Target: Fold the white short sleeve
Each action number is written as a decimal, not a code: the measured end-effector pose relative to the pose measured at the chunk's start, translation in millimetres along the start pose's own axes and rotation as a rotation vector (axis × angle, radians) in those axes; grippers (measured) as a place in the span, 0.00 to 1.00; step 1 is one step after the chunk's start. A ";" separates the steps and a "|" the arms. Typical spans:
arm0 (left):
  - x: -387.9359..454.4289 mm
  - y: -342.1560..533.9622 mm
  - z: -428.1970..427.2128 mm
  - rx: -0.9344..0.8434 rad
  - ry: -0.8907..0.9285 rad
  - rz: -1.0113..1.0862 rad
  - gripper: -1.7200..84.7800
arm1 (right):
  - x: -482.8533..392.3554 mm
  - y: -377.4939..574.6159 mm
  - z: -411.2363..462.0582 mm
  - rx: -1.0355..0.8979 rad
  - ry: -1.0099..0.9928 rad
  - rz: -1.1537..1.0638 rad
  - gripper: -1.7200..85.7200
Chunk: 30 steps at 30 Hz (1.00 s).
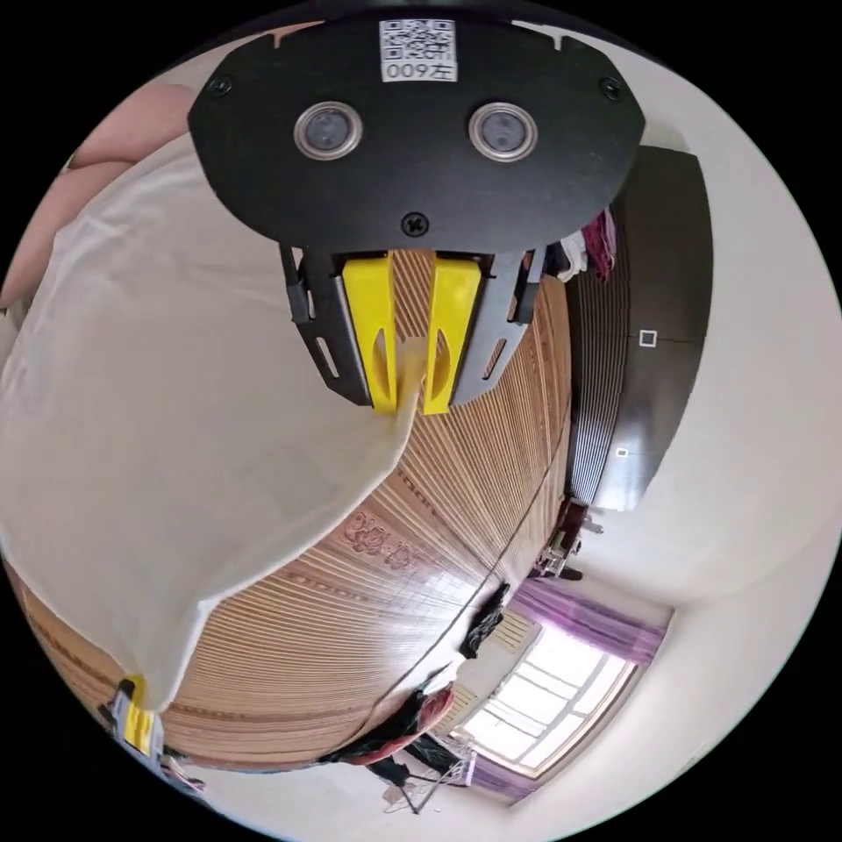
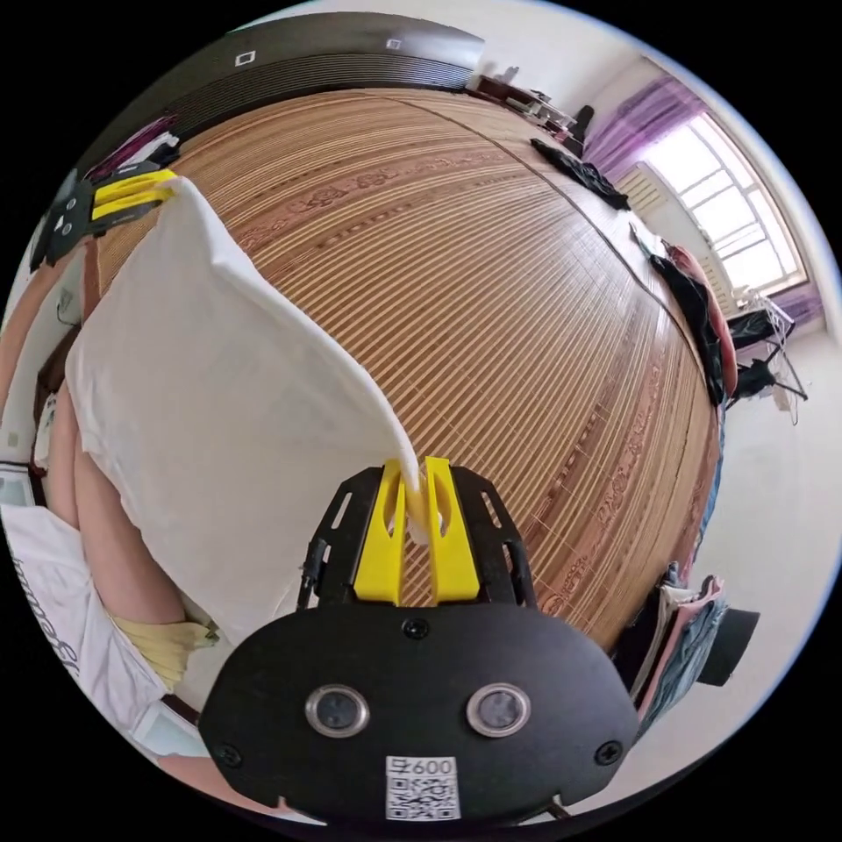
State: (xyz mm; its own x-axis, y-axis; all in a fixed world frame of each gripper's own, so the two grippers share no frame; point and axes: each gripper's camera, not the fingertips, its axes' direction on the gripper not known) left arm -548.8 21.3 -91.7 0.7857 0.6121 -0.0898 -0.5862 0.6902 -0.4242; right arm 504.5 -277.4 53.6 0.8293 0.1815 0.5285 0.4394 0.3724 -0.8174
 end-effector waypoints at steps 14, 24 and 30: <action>-40.3 -63.7 -5.6 -0.064 0.394 -0.242 0.03 | 26.3 40.9 -58.1 0.186 -0.231 0.327 0.01; -1.8 -101.8 -38.7 0.023 0.186 -0.079 0.03 | 22.4 5.2 -54.0 0.173 -0.061 0.268 0.01; -32.3 -102.0 -88.8 0.004 0.181 -0.254 0.03 | 28.6 32.0 -69.1 0.233 -0.062 0.337 0.01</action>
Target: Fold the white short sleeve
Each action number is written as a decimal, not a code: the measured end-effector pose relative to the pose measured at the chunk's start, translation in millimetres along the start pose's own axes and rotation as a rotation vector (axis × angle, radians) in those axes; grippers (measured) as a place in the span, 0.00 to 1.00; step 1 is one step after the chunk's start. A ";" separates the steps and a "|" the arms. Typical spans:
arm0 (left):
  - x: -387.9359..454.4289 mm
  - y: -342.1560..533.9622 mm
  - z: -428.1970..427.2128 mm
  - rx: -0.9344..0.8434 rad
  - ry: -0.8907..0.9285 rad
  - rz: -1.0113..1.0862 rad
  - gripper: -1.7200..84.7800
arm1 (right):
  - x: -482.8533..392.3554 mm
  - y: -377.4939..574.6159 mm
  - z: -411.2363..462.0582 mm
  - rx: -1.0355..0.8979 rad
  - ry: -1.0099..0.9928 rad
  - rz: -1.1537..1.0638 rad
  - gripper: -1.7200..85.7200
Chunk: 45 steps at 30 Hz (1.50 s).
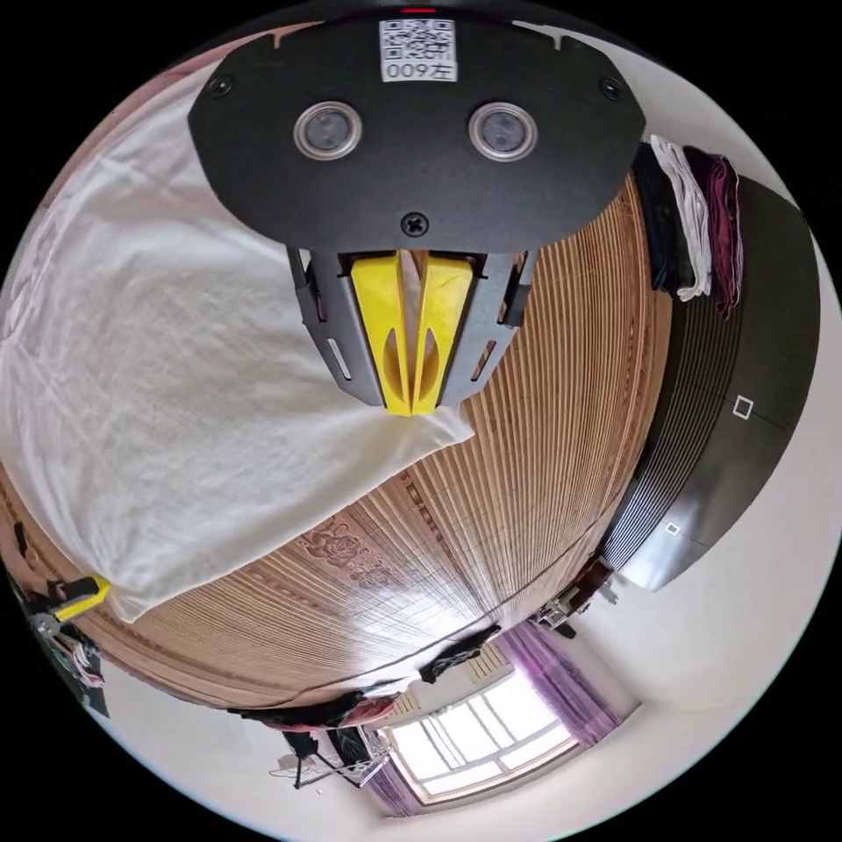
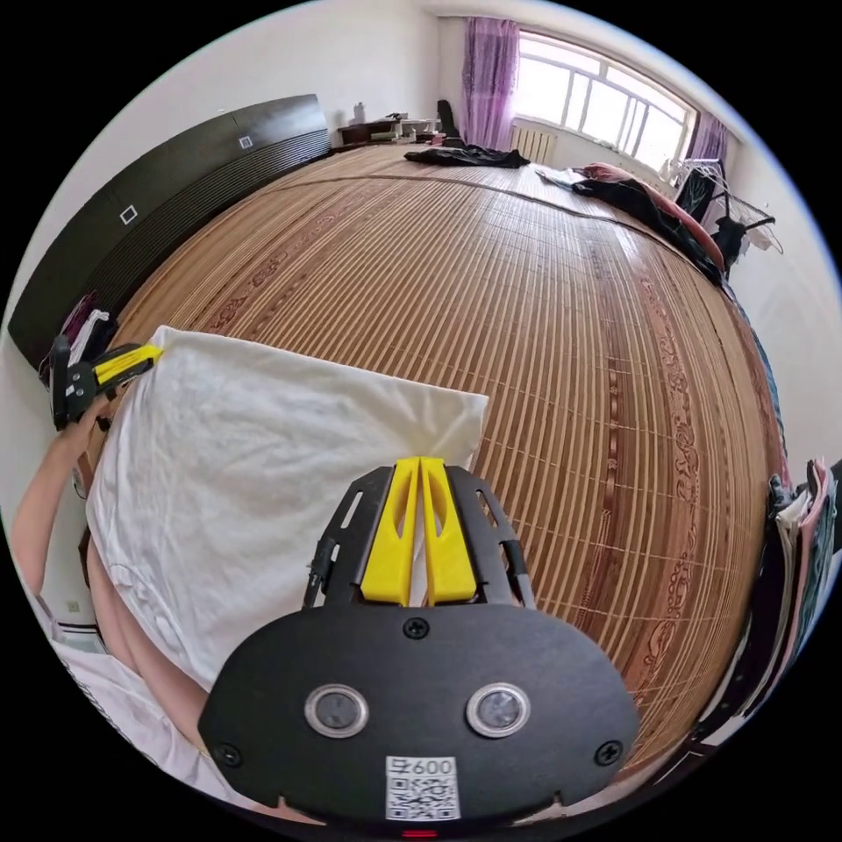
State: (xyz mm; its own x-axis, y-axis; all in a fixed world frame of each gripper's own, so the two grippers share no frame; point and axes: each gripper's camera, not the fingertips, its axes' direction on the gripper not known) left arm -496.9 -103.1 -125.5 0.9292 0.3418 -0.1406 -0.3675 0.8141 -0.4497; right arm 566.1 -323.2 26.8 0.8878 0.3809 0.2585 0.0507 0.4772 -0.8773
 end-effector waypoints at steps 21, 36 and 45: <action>21.7 259.8 -305.3 0.093 0.494 -0.211 0.03 | -66.7 284.6 -82.1 0.090 0.115 0.040 0.01; 91.1 235.5 -478.7 0.109 0.198 -0.191 0.02 | -24.4 309.3 -90.8 0.231 0.119 0.189 0.01; 122.5 184.0 -486.2 0.038 0.303 -0.110 0.02 | 14.0 300.1 -19.4 0.146 0.023 0.164 0.01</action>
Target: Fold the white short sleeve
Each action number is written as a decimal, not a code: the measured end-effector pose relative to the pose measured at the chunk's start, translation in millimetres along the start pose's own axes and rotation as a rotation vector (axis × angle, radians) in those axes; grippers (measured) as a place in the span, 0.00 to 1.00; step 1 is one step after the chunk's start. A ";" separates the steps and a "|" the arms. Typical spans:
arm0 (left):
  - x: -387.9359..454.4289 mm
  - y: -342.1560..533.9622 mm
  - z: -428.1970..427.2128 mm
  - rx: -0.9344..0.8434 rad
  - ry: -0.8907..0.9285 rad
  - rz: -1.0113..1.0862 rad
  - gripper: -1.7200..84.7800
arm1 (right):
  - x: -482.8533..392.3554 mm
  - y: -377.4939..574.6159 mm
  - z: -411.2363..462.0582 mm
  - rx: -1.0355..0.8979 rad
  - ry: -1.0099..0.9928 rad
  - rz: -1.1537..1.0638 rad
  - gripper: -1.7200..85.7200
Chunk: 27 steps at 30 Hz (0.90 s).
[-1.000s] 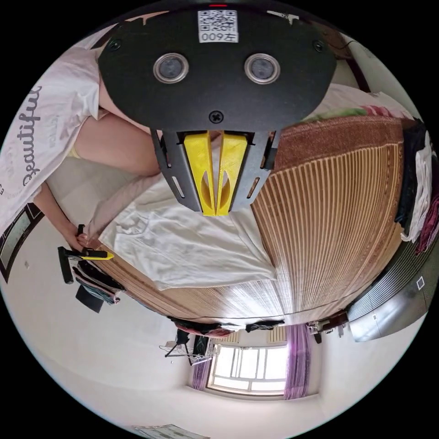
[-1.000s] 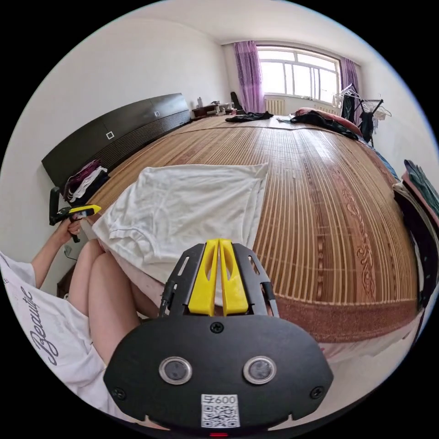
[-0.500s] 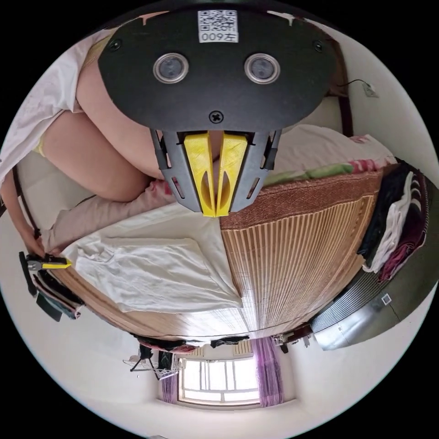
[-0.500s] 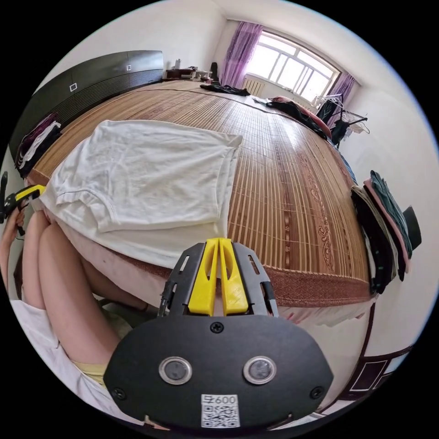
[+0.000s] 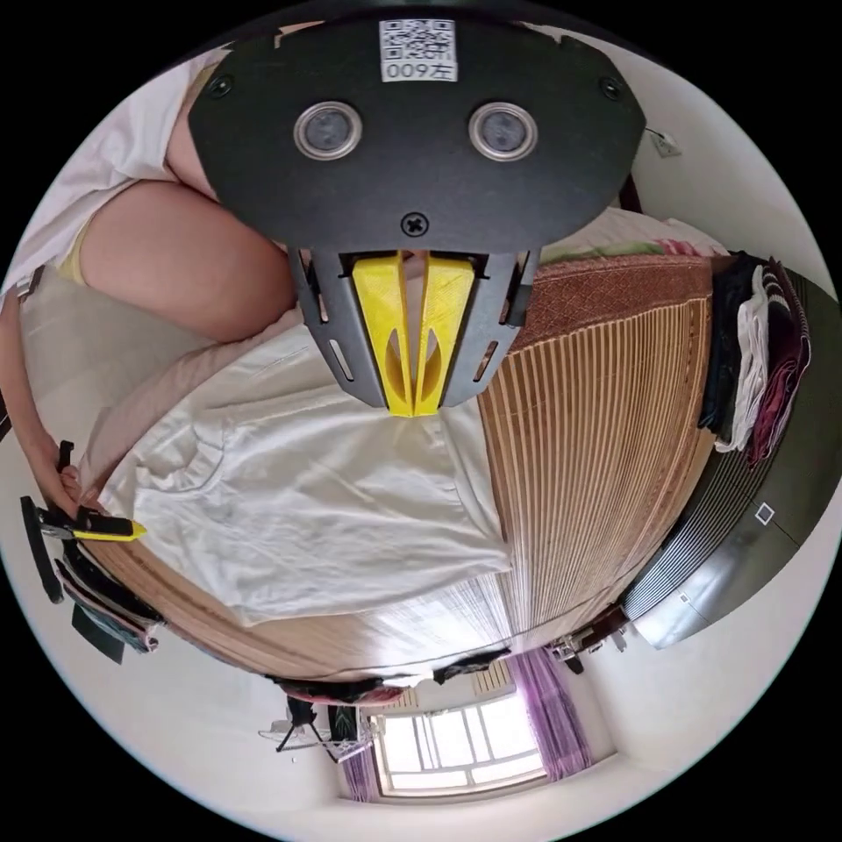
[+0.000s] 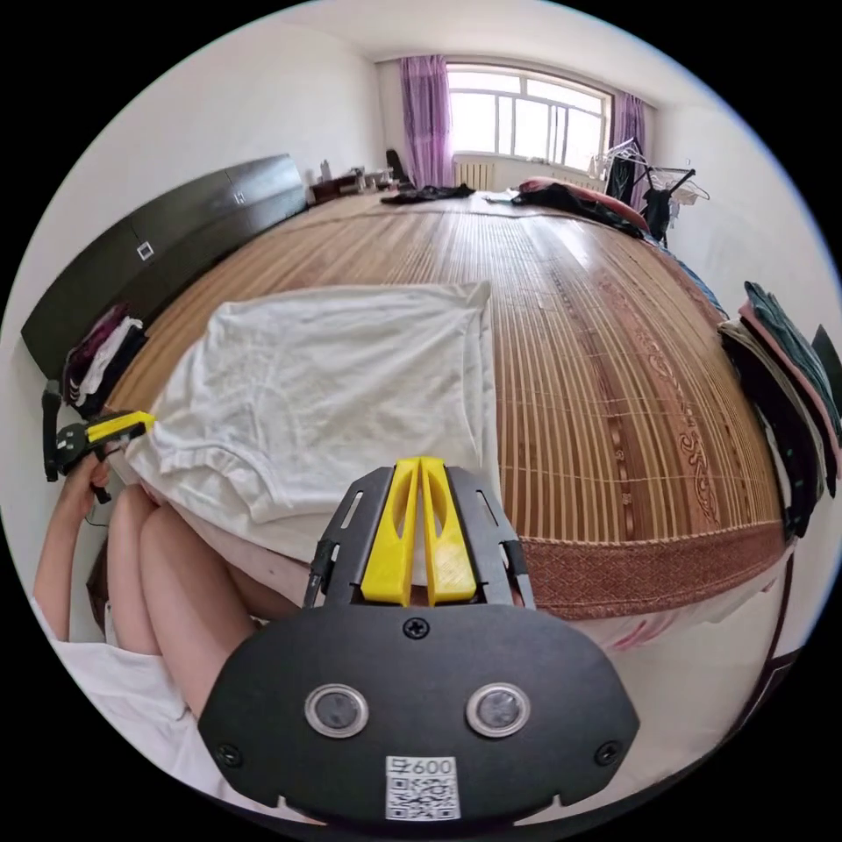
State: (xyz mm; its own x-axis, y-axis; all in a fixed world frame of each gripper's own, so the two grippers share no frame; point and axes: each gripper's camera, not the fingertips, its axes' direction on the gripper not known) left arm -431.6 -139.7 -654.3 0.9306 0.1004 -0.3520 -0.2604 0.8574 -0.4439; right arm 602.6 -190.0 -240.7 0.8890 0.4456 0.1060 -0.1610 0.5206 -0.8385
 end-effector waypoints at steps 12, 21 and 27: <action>-34.5 23.5 -99.7 0.085 0.052 -0.204 0.03 | 44.3 32.6 35.7 0.075 0.026 0.026 0.01; -141.5 102.9 -171.9 0.244 0.464 -0.554 0.07 | 47.9 78.4 67.8 0.254 0.158 -0.013 0.01; -157.0 110.4 -219.6 0.215 0.458 -0.542 0.10 | 51.5 120.9 78.2 0.431 0.205 -0.066 0.01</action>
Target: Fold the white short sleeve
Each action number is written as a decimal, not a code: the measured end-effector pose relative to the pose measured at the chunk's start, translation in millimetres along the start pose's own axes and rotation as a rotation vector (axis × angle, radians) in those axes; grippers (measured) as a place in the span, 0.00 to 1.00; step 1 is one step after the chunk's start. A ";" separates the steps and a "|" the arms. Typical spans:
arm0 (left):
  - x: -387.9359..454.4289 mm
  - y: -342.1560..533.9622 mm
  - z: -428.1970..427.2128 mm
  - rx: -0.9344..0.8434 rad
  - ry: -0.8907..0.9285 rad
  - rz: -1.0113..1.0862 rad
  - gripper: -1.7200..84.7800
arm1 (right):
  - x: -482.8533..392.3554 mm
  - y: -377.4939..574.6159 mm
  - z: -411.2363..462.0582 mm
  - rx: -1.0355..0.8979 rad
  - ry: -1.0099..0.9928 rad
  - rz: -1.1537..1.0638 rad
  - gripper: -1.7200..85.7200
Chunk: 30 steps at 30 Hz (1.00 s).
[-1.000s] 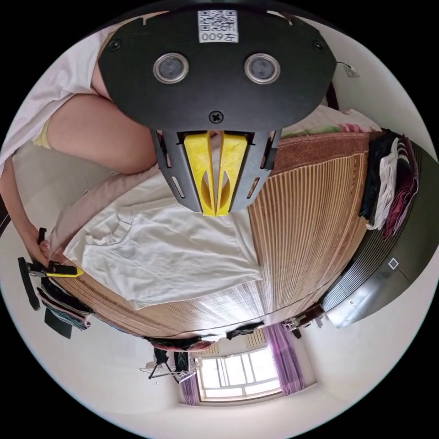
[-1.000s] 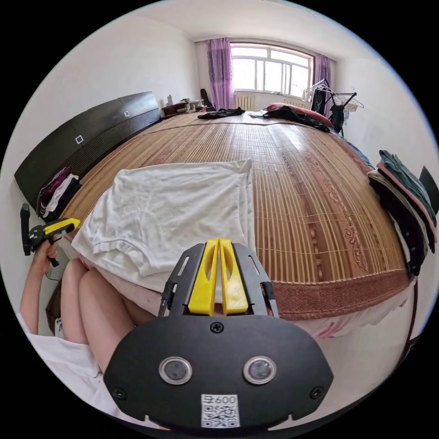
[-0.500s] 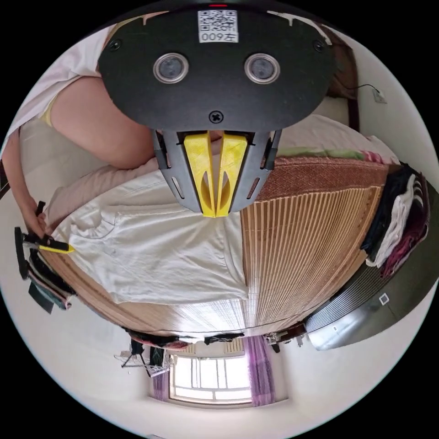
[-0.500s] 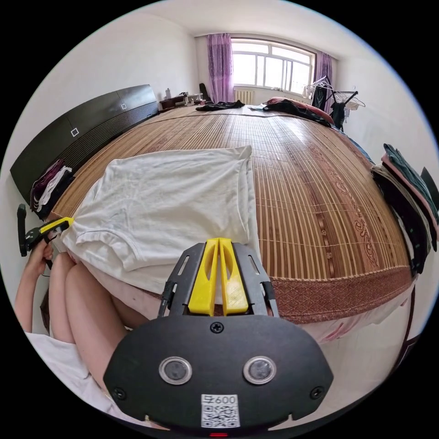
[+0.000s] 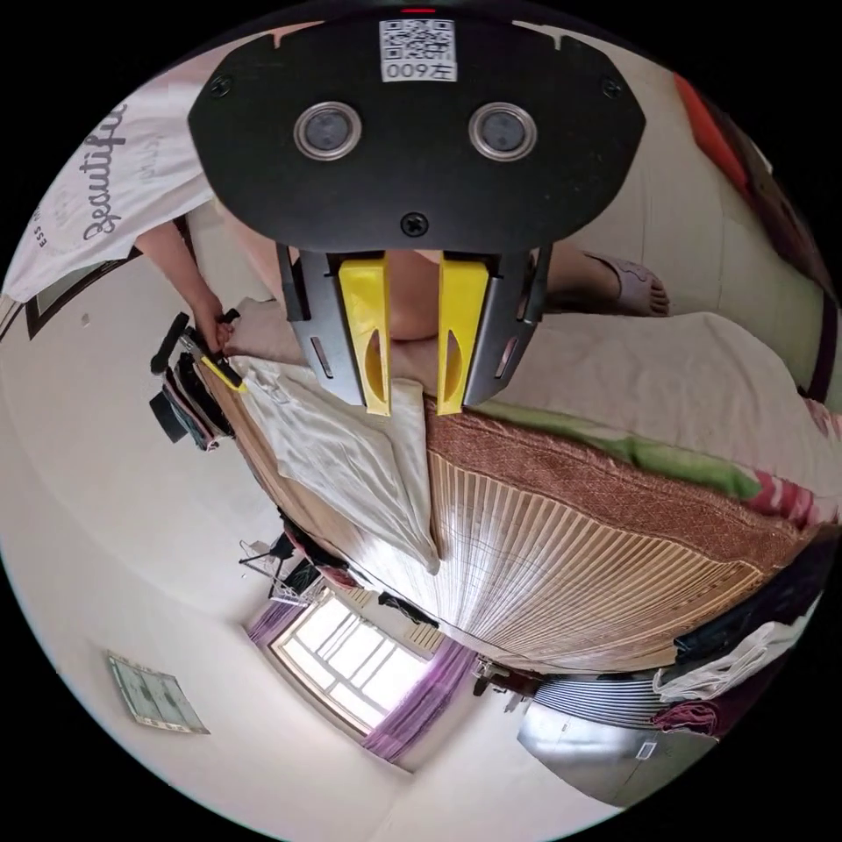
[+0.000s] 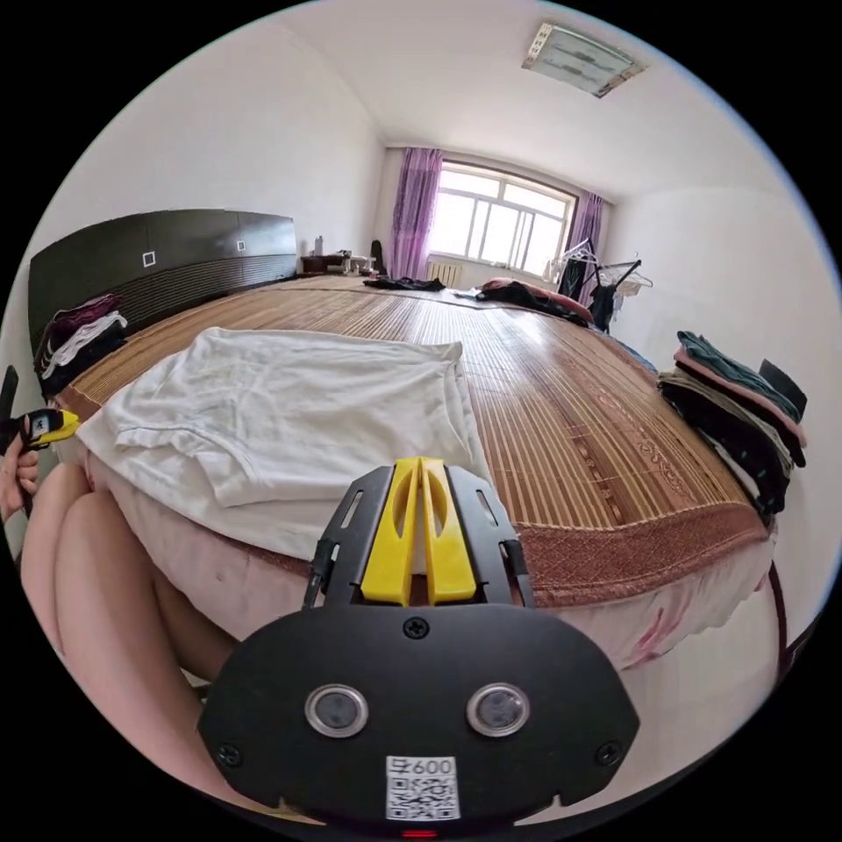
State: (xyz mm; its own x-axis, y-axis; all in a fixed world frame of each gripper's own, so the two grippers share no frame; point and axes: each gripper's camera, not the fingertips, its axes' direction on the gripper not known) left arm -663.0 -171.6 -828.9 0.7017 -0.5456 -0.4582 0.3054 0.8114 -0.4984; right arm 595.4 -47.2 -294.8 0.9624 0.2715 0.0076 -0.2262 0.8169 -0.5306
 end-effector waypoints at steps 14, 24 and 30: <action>5.8 -23.1 -64.4 0.030 -0.031 -0.034 0.03 | 9.3 67.7 41.4 -0.007 0.137 -0.324 0.01; -0.7 -29.7 -119.1 0.031 0.067 -0.082 0.03 | 18.9 58.8 104.7 -0.175 0.273 -0.458 0.01; -13.3 -30.4 -130.6 0.016 0.189 -0.166 0.07 | 56.8 55.3 139.8 -0.186 0.295 -0.393 0.01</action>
State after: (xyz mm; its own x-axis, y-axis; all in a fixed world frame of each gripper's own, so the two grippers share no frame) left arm -765.7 -216.4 -903.7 0.5083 -0.7001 -0.5014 0.4176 0.7096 -0.5674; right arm 616.5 84.6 -205.3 0.9769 -0.2135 0.0117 0.1648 0.7168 -0.6775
